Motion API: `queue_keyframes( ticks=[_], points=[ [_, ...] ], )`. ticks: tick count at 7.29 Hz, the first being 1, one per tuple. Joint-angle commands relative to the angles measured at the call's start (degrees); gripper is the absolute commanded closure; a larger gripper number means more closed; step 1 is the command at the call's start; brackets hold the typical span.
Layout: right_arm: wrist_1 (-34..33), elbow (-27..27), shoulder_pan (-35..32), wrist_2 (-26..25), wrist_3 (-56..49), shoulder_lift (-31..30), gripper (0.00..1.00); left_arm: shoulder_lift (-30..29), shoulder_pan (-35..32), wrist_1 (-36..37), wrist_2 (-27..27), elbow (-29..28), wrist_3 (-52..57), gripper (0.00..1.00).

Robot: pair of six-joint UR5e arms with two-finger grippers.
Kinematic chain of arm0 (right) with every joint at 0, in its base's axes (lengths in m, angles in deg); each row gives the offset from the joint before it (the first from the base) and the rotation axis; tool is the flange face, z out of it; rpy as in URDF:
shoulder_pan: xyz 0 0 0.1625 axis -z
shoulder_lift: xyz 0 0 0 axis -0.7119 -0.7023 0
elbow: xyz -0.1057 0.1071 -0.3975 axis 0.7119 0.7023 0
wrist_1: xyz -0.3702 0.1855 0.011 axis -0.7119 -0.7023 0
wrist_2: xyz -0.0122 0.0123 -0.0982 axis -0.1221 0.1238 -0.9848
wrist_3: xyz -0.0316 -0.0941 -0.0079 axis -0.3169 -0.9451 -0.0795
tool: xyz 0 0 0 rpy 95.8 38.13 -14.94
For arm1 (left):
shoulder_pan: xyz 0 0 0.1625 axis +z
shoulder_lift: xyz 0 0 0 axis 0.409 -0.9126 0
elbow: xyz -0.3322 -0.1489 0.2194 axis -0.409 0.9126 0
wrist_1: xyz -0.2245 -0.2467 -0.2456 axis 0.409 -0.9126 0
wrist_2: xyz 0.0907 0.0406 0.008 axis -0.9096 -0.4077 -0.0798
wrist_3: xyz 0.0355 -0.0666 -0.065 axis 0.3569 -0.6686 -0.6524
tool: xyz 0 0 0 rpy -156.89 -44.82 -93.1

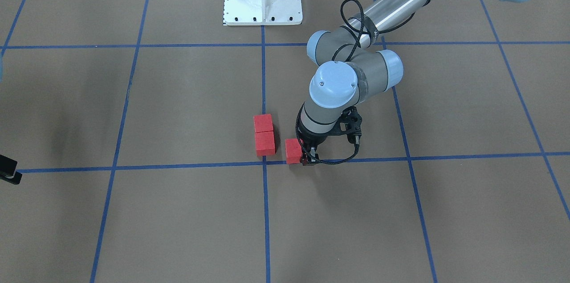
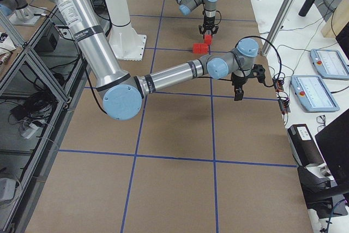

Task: Form red blocks into L shape at center
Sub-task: 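Lower the red cube beside the farther center cube, forming the corner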

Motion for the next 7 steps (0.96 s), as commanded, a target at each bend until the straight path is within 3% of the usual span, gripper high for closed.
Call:
queue_keyframes(
  ticks=[1, 7],
  points=[
    [0.0, -0.35, 0.07, 0.03, 0.29, -0.08, 0.01, 0.08, 0.35, -0.02, 0.03, -0.16, -0.6, 1.0],
    [0.0, -0.44, 0.07, -0.05, 0.29, -0.17, 0.01, -0.19, 1.84, 0.68, 0.21, 0.02, -1.47, 1.0]
  ],
)
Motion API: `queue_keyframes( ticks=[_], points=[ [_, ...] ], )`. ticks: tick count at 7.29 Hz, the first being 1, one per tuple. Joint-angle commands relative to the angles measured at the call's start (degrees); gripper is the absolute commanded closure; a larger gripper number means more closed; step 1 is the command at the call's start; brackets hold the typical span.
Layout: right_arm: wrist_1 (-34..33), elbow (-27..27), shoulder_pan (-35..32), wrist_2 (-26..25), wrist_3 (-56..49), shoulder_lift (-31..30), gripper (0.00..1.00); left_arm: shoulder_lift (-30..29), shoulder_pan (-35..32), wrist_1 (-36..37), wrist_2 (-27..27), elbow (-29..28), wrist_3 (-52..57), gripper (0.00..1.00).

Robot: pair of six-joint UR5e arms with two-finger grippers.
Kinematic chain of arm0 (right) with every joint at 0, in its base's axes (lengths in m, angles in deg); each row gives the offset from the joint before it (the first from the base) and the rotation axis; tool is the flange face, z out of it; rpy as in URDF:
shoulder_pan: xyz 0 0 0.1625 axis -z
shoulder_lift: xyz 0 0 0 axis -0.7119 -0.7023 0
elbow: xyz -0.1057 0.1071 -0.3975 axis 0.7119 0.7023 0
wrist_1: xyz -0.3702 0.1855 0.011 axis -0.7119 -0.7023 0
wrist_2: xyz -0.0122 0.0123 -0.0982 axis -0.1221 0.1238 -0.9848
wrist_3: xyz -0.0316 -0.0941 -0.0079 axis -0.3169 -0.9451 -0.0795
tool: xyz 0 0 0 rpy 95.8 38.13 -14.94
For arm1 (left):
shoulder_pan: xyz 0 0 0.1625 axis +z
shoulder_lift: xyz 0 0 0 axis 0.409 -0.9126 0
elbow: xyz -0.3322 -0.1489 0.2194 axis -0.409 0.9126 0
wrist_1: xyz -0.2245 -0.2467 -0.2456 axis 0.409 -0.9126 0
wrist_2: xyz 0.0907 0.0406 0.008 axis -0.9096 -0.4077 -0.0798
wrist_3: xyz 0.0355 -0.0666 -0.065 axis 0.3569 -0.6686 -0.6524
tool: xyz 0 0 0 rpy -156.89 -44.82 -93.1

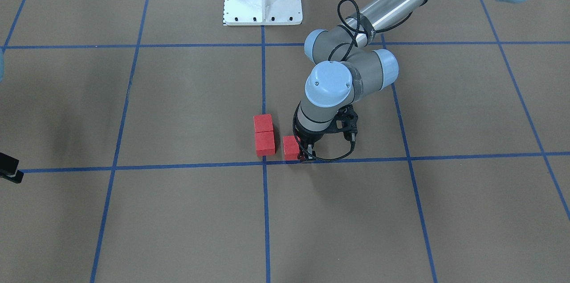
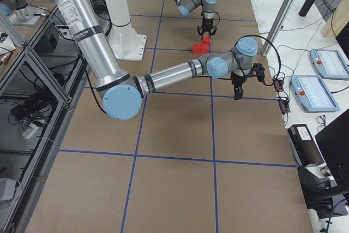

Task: Form red blocks into L shape at center
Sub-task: 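Lower the red cube beside the farther center cube, forming the corner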

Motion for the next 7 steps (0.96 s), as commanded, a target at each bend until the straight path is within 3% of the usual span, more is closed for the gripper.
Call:
queue_keyframes(
  ticks=[1, 7],
  points=[
    [0.0, 0.0, -0.04, -0.01, 0.0, -0.03, 0.01, -0.04, 0.91, -0.08, 0.0, 0.23, -1.93, 1.0],
    [0.0, 0.0, 0.05, -0.01, 0.0, -0.03, 0.01, -0.21, 0.91, 0.0, 2.73, 0.33, -2.3, 0.98]
  ],
)
